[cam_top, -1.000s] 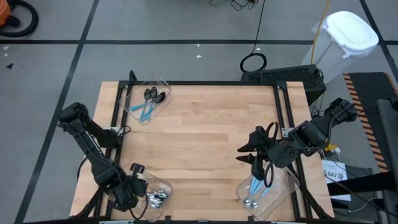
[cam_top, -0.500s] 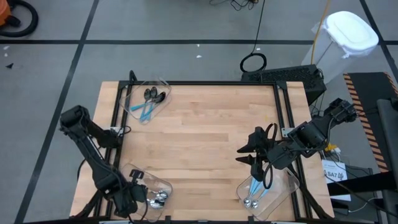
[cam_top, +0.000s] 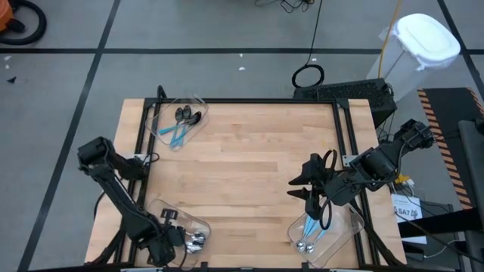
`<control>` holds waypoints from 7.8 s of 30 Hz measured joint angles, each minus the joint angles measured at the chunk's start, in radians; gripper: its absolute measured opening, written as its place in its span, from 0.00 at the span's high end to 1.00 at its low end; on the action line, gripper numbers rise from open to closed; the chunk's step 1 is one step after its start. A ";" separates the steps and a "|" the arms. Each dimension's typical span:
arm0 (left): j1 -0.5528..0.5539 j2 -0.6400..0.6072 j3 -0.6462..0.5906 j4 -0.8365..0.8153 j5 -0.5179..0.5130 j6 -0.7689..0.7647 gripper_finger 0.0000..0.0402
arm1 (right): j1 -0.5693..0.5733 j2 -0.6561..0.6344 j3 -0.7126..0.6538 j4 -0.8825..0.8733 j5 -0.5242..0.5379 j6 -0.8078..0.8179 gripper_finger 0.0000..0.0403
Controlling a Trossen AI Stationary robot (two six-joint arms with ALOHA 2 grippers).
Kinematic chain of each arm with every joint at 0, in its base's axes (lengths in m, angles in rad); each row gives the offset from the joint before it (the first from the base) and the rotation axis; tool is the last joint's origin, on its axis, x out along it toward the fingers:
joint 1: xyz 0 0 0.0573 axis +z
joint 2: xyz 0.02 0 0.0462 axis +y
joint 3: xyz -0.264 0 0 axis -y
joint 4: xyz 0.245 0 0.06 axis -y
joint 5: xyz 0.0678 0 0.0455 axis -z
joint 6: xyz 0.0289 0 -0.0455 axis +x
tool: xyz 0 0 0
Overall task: Sort silverware by color (type)
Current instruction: Put the yellow spoon into the bottom left transparent bin, then return to Home Position
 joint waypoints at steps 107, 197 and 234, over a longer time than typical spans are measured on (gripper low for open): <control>1.114 -0.210 0.484 -0.020 0.225 0.971 1.00 | -0.090 -0.918 -0.607 0.201 0.156 -0.887 1.00; 0.624 -1.410 -1.127 0.956 -0.341 0.612 1.00 | -0.396 -0.970 -1.563 1.209 -0.206 -0.710 1.00; 0.624 -1.632 -1.125 0.925 -0.289 0.733 1.00 | -0.462 -1.298 -1.563 1.000 -0.242 -0.893 1.00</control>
